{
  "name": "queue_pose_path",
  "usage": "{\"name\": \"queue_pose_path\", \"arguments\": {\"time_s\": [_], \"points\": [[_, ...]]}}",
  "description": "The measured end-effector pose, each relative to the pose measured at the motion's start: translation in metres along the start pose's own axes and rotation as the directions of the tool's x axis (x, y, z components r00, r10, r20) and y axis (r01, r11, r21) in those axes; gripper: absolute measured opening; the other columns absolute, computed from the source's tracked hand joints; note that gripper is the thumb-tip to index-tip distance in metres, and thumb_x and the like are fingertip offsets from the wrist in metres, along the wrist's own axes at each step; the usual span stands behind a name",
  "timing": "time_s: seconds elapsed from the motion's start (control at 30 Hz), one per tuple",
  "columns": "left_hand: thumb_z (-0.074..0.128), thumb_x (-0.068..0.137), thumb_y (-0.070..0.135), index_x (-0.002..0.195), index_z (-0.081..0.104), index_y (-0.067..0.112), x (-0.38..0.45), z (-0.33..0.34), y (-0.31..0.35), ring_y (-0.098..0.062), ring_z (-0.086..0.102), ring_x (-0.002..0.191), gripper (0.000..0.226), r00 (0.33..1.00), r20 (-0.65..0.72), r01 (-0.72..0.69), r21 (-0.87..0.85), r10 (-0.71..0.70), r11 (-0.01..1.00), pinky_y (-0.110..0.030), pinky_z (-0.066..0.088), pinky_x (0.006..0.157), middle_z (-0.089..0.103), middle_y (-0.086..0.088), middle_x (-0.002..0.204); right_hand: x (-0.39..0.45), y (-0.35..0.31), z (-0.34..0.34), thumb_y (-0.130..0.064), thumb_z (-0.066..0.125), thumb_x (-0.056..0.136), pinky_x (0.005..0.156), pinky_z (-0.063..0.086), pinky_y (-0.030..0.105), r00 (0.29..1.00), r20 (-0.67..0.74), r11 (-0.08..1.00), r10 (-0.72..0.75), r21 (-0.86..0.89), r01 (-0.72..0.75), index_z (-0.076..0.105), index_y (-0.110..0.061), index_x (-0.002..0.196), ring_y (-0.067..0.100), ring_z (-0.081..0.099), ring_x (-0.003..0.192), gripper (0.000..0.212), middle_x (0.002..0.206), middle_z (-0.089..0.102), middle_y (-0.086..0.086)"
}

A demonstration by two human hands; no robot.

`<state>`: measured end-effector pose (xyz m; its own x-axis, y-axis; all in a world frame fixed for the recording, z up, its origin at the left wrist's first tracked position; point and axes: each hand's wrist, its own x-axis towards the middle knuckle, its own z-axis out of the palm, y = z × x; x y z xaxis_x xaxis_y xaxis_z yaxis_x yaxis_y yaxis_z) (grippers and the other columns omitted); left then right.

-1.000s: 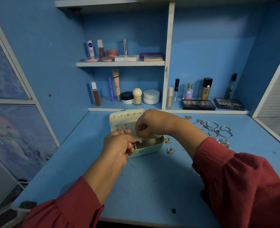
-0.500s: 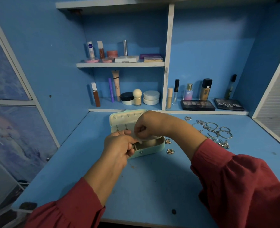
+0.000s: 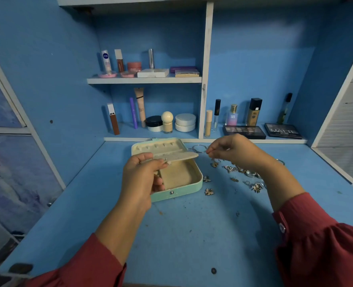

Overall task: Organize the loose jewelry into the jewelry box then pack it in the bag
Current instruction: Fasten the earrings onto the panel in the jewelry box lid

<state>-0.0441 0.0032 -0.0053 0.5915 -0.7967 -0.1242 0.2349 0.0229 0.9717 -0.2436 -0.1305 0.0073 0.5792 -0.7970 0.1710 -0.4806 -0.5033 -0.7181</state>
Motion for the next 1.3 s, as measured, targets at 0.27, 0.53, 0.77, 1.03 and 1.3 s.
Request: {"name": "queue_pose_path", "arguments": {"time_s": [0.27, 0.53, 0.77, 1.03, 1.3], "points": [[0.066, 0.090, 0.023, 0.109, 0.047, 0.017, 0.017, 0.011, 0.009, -0.012, 0.042, 0.031, 0.028, 0.970, -0.056, -0.234, 0.063, 0.237, 0.970, -0.022, 0.041, 0.036, 0.072, -0.010, 0.089, -0.010, 0.019, -0.013, -0.020, 0.076, 0.080, 0.065, 0.046, 0.014, 0.979, 0.089, 0.965, 0.186, -0.206, -0.164, 0.076, -0.024, 0.080, -0.003, 0.061, 0.068, 0.005, 0.072, 0.070, -0.016], [0.049, 0.099, 0.030, 0.113, 0.044, 0.022, 0.052, 0.014, 0.003, -0.017, 0.045, 0.037, 0.016, 0.899, -0.096, -0.411, 0.154, 0.428, 0.899, -0.028, 0.043, 0.040, 0.069, -0.012, 0.077, -0.017, 0.020, -0.027, -0.037, 0.081, 0.071, 0.077, 0.054, 0.035, 0.938, 0.109, 0.911, 0.329, -0.296, -0.285, 0.077, -0.028, 0.073, 0.020, 0.064, 0.079, 0.010, 0.083, 0.073, -0.001], [0.040, 0.103, 0.026, 0.130, 0.040, 0.025, 0.058, 0.011, -0.003, -0.011, 0.047, 0.040, 0.027, 0.873, -0.088, -0.454, 0.215, 0.480, 0.865, -0.022, 0.043, 0.040, 0.069, -0.007, 0.074, -0.020, 0.011, -0.027, -0.022, 0.084, 0.069, 0.086, 0.051, 0.030, 0.906, 0.173, 0.872, 0.388, -0.386, -0.300, 0.079, -0.025, 0.082, 0.010, 0.065, 0.088, 0.014, 0.083, 0.074, -0.010], [0.041, 0.102, 0.027, 0.125, 0.040, 0.023, 0.065, 0.006, -0.003, -0.016, 0.045, 0.037, 0.023, 0.919, -0.102, -0.366, 0.133, 0.380, 0.921, -0.025, 0.044, 0.042, 0.071, -0.006, 0.071, -0.019, 0.014, -0.023, -0.020, 0.078, 0.076, 0.078, 0.051, 0.030, 0.920, 0.158, 0.874, 0.360, -0.403, -0.272, 0.079, -0.024, 0.082, 0.013, 0.064, 0.085, 0.008, 0.082, 0.073, -0.010], [0.034, 0.104, 0.028, 0.116, 0.049, 0.018, 0.070, -0.007, 0.003, -0.014, 0.045, 0.037, 0.021, 0.946, -0.053, -0.309, 0.144, 0.319, 0.940, -0.020, 0.044, 0.040, 0.073, -0.008, 0.075, -0.020, 0.014, -0.025, -0.025, 0.084, 0.070, 0.081, 0.049, 0.030, 0.907, 0.153, 0.861, 0.391, -0.409, -0.302, 0.078, -0.023, 0.081, 0.012, 0.064, 0.085, 0.013, 0.083, 0.073, -0.008]]}}
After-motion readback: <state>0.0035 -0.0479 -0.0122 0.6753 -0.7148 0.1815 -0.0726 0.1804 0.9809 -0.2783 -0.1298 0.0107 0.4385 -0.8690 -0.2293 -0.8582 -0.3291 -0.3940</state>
